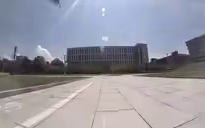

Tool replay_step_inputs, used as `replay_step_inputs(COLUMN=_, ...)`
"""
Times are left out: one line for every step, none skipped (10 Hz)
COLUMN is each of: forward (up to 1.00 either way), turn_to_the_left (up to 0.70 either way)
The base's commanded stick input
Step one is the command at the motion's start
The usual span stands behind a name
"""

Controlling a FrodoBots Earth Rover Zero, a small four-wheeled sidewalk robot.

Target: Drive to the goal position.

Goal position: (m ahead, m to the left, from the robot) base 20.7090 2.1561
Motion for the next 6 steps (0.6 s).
replay_step_inputs(forward=0.50, turn_to_the_left=0.01)
replay_step_inputs(forward=0.50, turn_to_the_left=0.01)
replay_step_inputs(forward=0.50, turn_to_the_left=0.01)
replay_step_inputs(forward=0.50, turn_to_the_left=0.01)
replay_step_inputs(forward=0.50, turn_to_the_left=0.01)
replay_step_inputs(forward=0.50, turn_to_the_left=0.01)
